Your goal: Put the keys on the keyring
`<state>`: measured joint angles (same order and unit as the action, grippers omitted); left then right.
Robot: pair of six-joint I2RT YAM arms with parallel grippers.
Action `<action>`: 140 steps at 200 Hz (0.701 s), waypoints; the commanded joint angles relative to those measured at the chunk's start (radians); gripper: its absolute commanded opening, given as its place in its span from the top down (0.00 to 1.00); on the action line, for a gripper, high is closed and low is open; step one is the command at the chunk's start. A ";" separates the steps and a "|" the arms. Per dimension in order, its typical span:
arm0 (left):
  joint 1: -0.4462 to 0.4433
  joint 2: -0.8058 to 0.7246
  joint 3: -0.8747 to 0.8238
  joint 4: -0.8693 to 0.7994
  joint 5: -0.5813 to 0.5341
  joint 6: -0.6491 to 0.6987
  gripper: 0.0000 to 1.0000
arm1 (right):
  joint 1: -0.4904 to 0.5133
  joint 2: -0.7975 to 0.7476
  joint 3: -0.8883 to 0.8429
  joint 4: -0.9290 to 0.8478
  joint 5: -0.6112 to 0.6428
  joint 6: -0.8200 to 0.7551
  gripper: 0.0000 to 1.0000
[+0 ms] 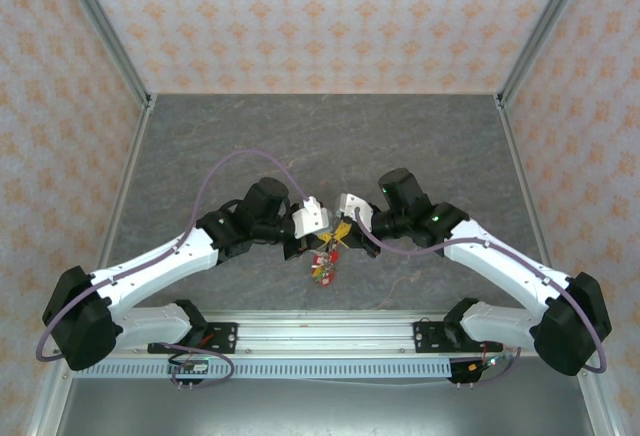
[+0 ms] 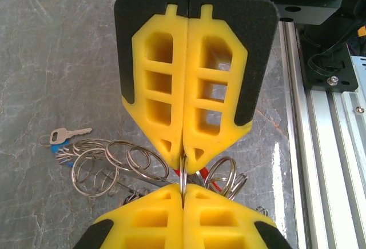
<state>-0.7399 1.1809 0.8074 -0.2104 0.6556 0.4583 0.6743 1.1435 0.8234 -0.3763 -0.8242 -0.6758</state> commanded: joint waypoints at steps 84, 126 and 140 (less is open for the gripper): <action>0.004 -0.087 -0.140 0.393 0.108 -0.190 1.00 | -0.047 -0.045 -0.152 0.319 -0.094 0.171 0.86; 0.005 -0.082 -0.143 0.399 0.108 -0.196 1.00 | -0.059 -0.054 -0.153 0.326 -0.122 0.177 0.96; 0.005 -0.077 -0.128 0.353 0.083 -0.176 1.00 | -0.061 -0.056 -0.139 0.315 -0.125 0.176 0.99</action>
<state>-0.7284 1.1278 0.6518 0.0753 0.6975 0.2806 0.6197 1.1038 0.6750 -0.1177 -0.9360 -0.5129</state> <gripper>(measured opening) 0.043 0.039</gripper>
